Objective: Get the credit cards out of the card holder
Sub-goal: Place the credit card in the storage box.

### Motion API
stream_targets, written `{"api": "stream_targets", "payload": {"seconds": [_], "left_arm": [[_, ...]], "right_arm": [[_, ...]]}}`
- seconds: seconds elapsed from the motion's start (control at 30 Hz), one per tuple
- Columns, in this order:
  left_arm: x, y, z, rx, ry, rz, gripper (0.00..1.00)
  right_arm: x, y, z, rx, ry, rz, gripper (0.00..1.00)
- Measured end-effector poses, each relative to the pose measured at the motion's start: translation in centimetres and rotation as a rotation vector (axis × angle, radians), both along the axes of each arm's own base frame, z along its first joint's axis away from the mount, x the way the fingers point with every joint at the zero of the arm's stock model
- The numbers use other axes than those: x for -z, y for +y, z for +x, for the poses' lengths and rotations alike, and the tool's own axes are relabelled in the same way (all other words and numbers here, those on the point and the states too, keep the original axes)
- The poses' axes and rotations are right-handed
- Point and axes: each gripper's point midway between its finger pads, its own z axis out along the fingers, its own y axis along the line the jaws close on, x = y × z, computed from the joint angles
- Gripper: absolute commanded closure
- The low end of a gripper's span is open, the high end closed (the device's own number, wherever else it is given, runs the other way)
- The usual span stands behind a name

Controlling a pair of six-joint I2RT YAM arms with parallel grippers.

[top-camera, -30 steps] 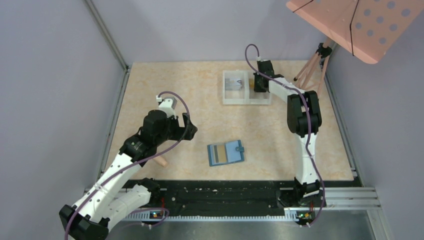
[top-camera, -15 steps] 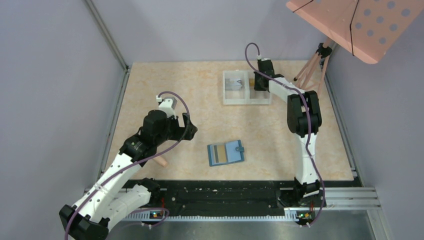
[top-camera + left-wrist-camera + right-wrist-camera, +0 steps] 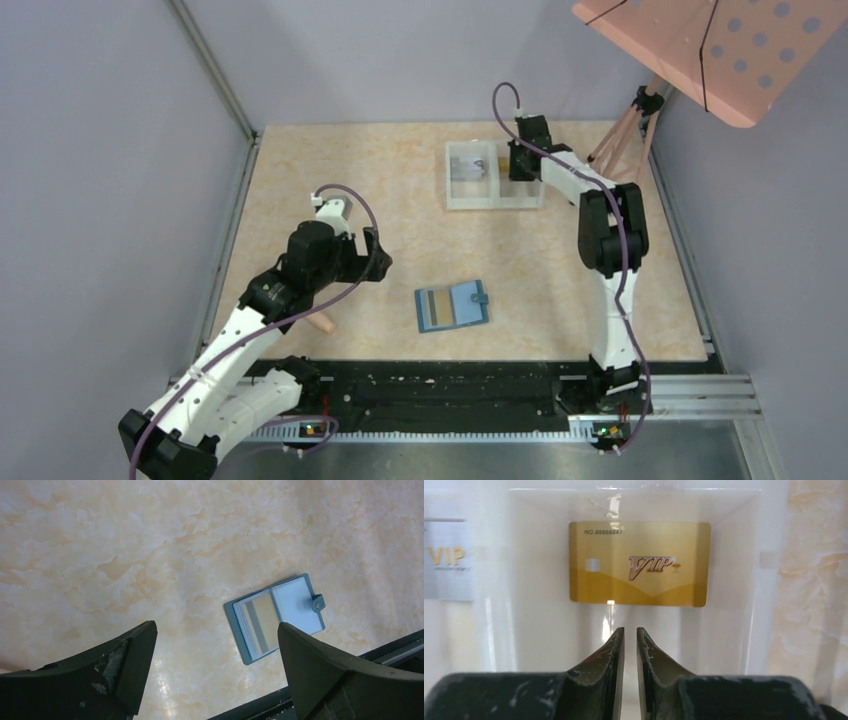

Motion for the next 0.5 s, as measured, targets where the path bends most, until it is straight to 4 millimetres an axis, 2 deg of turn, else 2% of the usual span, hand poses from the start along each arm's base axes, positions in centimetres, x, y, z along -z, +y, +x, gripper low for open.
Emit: {"api": "stream_targets", "payload": {"seconds": [0.17,0.3,0.4,0.5], "left_arm": [[0.8,0.1,-0.5,-0.015,0.048,-0.006,0.07],[1.4,-0.6,-0.7,-0.004,0.098,-0.033,0.07],[2.5,-1.5,-1.0,0.018,0.156,-0.056,0.10],[3.9,-2.5,-1.5,0.044,0.224,-0.084,0.11]], "right_arm": [[-3.7,0.4,-1.7,-0.019,0.011,0.042,0.84],[-8.3,0.4,-3.7,-0.023,-0.016,0.081,0.83],[-11.2,0.4,-5.8,-0.033,-0.042,0.109,0.81],[-12.9,0.7,-8.4,-0.050,-0.046,0.140,0.80]]}}
